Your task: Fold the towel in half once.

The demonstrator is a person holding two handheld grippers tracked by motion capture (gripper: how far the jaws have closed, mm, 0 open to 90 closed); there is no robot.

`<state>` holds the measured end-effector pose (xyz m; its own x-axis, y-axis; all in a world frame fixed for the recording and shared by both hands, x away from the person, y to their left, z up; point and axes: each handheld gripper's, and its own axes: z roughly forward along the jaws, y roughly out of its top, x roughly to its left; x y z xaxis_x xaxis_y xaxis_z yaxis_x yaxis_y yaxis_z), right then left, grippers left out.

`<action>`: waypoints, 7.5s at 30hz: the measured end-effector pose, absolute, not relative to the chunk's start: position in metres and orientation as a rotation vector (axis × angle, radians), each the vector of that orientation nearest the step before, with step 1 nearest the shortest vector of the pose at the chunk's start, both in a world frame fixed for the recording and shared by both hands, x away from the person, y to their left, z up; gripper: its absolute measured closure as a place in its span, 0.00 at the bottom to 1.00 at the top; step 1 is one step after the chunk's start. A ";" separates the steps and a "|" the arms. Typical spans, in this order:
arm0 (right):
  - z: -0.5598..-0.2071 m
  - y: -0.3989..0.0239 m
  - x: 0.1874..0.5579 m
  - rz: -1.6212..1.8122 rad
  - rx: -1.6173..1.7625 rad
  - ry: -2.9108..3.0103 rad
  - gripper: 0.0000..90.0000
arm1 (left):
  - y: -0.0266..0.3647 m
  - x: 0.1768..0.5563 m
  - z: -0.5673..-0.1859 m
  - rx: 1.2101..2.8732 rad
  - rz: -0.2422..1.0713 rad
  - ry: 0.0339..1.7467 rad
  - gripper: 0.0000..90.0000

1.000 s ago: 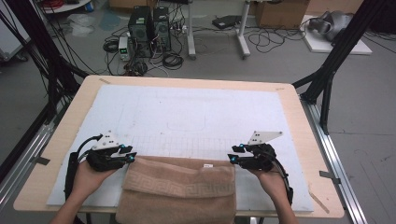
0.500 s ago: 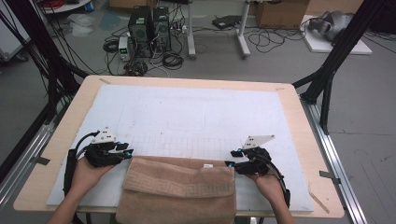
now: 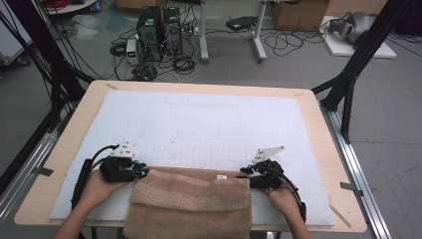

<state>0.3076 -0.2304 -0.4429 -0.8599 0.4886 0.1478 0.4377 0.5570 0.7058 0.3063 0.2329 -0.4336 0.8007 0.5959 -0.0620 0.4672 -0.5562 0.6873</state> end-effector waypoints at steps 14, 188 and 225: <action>-0.403 -0.227 0.345 1.166 0.771 2.614 0.94 | 0.228 0.337 -0.394 2.081 0.470 0.869 0.92; -0.405 -0.223 0.323 1.254 0.667 2.692 0.95 | 0.215 0.300 -0.402 2.063 0.464 0.746 0.91; -0.440 -0.218 0.309 1.175 0.684 2.733 0.82 | 0.211 0.270 -0.440 2.208 0.296 0.691 0.76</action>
<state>0.3089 -0.2182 -0.4401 -0.8958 0.4347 0.0921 0.3659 0.6042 0.7079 0.2695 0.2112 -0.4402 0.8244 0.5659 -0.0115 0.3824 -0.5419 0.7484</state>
